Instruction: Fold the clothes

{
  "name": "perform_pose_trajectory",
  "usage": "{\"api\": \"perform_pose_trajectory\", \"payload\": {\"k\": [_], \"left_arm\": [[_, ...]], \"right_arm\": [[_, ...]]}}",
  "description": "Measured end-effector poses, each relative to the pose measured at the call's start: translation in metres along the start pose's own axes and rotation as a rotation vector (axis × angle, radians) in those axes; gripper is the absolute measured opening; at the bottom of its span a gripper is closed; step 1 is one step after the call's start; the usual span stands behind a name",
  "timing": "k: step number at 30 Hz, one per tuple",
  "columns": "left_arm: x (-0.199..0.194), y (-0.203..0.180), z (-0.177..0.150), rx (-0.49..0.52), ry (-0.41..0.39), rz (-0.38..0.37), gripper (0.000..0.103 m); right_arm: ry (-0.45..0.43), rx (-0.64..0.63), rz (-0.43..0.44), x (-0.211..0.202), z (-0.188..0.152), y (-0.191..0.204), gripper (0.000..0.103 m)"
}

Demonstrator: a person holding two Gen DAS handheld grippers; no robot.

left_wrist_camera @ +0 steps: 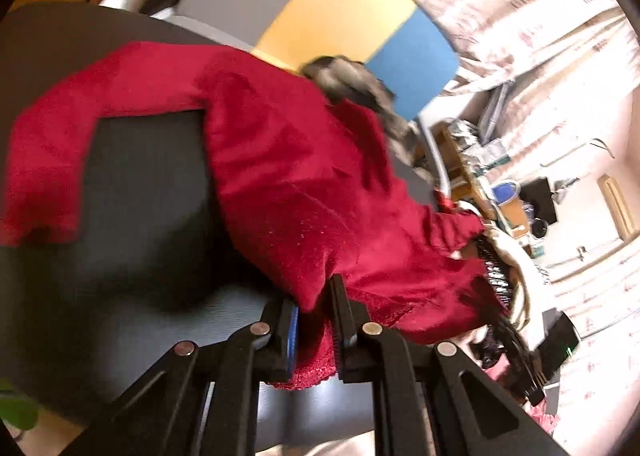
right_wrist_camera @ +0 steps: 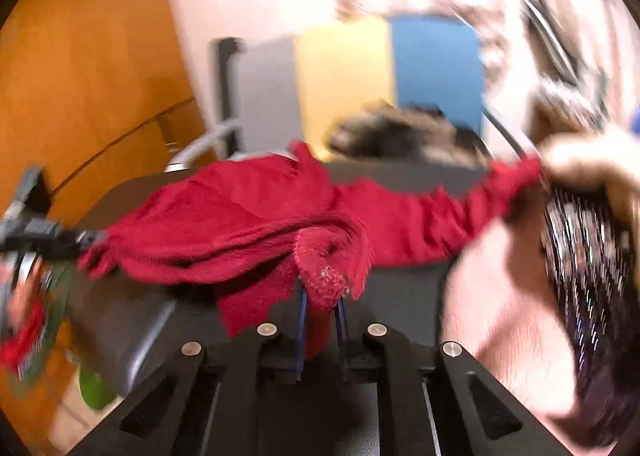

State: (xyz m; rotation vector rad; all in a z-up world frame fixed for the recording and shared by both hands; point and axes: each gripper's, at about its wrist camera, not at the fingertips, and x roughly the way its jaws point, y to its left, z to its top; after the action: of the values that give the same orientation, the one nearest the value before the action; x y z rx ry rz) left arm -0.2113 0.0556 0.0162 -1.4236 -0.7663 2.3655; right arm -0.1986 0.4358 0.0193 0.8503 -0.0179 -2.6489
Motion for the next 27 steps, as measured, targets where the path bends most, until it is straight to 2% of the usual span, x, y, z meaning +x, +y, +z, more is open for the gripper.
{"api": "perform_pose_trajectory", "payload": {"k": [1,4,7,8,10,11,12,13,15,16,18,19,21,22,24,25,27], "left_arm": [[-0.003,0.016,-0.004,-0.013,0.009,0.034,0.012],[-0.004,0.063,-0.018,-0.061,0.037,0.120,0.012],[0.001,0.099,-0.033,-0.122,0.039,0.150,0.012],[0.003,0.111,-0.038,-0.143,0.039,0.160,0.012],[0.003,0.128,-0.044,-0.179,0.035,0.167,0.016],[0.000,0.132,-0.045,-0.193,0.028,0.160,0.017],[-0.004,0.134,-0.045,-0.195,0.021,0.164,0.020],[-0.008,0.135,-0.045,-0.193,0.014,0.172,0.020],[-0.015,0.127,-0.039,-0.162,-0.027,0.226,0.020],[-0.019,0.123,-0.036,-0.145,-0.050,0.255,0.020],[-0.027,0.112,-0.032,-0.088,-0.113,0.293,0.020],[-0.029,0.102,-0.029,-0.054,-0.146,0.303,0.020],[-0.032,0.076,-0.022,0.016,-0.213,0.316,0.022],[-0.026,0.064,-0.019,0.054,-0.211,0.305,0.023],[-0.006,0.042,-0.013,0.124,-0.189,0.278,0.023],[0.008,0.034,-0.011,0.169,-0.185,0.280,0.023],[0.033,0.022,-0.007,0.255,-0.171,0.294,0.023]], "right_arm": [[-0.016,-0.063,0.030,-0.008,-0.006,0.011,0.013],[0.043,-0.208,0.104,-0.011,-0.035,0.039,0.013],[0.154,-0.209,0.210,-0.001,-0.054,0.050,0.014],[0.193,-0.202,0.247,0.003,-0.060,0.054,0.018],[0.271,-0.189,0.322,0.011,-0.072,0.060,0.043],[0.310,-0.182,0.359,0.014,-0.078,0.063,0.063],[0.350,-0.175,0.396,0.018,-0.083,0.066,0.072],[0.342,-0.165,0.421,0.016,-0.082,0.066,0.072],[0.243,-0.109,0.455,0.004,-0.064,0.053,0.072],[0.212,-0.069,0.434,0.004,-0.054,0.045,0.073],[0.173,0.020,0.348,0.010,-0.033,0.028,0.083],[0.175,0.078,0.278,0.019,-0.024,0.018,0.087],[0.204,0.209,0.132,0.042,-0.007,-0.001,0.087],[0.209,0.281,0.105,0.053,0.001,-0.008,0.087],[0.211,0.321,0.052,0.085,0.020,-0.015,0.085],[0.212,0.329,0.023,0.102,0.030,-0.018,0.077],[0.223,0.337,-0.032,0.132,0.046,-0.025,0.054]]}}
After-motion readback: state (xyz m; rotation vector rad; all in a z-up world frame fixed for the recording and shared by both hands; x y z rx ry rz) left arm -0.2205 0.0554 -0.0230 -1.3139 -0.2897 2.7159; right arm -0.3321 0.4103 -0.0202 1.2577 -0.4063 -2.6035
